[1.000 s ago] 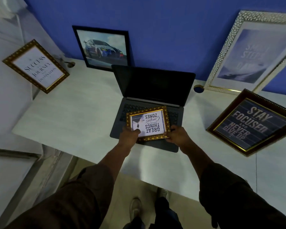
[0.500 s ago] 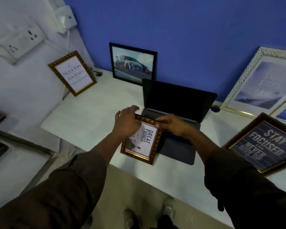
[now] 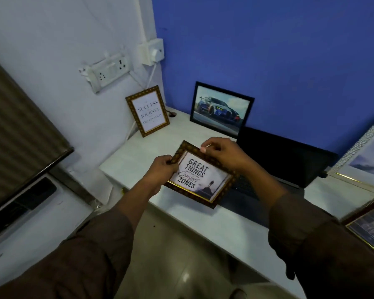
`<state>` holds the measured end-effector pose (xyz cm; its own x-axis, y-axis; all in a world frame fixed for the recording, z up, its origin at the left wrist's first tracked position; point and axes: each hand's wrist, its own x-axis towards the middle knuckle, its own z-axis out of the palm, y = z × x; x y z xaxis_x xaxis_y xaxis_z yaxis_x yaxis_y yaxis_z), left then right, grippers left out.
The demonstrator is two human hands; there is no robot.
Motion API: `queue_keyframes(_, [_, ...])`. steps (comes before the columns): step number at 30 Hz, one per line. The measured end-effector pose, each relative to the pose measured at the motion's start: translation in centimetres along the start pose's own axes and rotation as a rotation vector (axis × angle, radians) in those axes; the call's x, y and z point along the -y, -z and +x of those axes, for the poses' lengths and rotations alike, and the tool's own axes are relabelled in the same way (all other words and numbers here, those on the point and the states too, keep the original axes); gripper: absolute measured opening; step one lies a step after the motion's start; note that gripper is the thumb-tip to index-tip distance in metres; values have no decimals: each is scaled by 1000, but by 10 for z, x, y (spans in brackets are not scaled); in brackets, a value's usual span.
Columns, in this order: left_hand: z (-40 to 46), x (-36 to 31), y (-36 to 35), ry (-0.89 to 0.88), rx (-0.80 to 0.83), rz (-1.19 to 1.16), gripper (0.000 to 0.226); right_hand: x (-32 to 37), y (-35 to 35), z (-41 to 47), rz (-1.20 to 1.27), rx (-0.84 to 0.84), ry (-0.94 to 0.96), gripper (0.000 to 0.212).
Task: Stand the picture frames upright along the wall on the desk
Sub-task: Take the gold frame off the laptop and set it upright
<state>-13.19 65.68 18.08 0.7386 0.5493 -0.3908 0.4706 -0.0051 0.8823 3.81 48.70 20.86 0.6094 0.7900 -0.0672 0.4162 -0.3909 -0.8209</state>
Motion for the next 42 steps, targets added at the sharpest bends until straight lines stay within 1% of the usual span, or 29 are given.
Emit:
queue_keyframes(2, [-3,8,18,64,-46,-173,27,-5,-2,3,20,-70,-45,29])
queue_keyframes(5, [-3,18,41,118,-74,-369,39,-7,-6,6,178,-134,-164,36])
queue_keyframes(9, [-3,17,48,124,-77,-559,44,2,-22,4,457,-35,-288,43])
queue_keyframes(10, [-1,15,49,119,-77,-592,45,6,-28,7,515,-28,-300,43])
queue_keyframes(12, [5,12,48,115,-52,-623,44,8,-38,16,612,-74,-318,42])
queue_keyframes(14, [13,10,50,138,21,-654,40,6,-43,27,650,-145,-319,43])
queue_keyframes(15, [15,7,51,160,83,-678,41,3,-43,32,643,-168,-310,43])
queue_keyframes(16, [21,5,54,188,153,-701,49,0,-42,38,641,-177,-305,43])
queue_keyframes(19, [41,-1,62,260,363,-771,91,-13,-36,54,655,-177,-282,42])
queue_keyframes(20, [50,-3,63,284,400,-807,101,-18,-33,61,674,-170,-275,42])
queue_keyframes(22, [60,-7,63,325,431,-843,109,-25,-29,70,722,-171,-246,41])
queue_keyframes(24, [73,-14,60,351,435,-797,108,-35,-25,81,763,-185,-219,39])
queue_keyframes(26, [88,-21,56,378,430,-742,101,-46,-22,93,773,-185,-206,36])
queue_keyframes(29, [109,-27,49,427,464,-698,93,-54,-21,110,752,-168,-205,31])
queue_keyframes(33, [135,-27,47,464,489,-656,95,-60,-21,131,661,-122,-210,32])
queue_keyframes(35, [148,-24,49,473,455,-705,95,-63,-21,141,628,-117,-210,33])
queue_keyframes(39, [180,-11,55,470,330,-785,95,-75,-30,160,578,-126,-226,36])
queue_keyframes(42, [202,-3,59,453,260,-779,97,-83,-46,168,596,-130,-248,41])
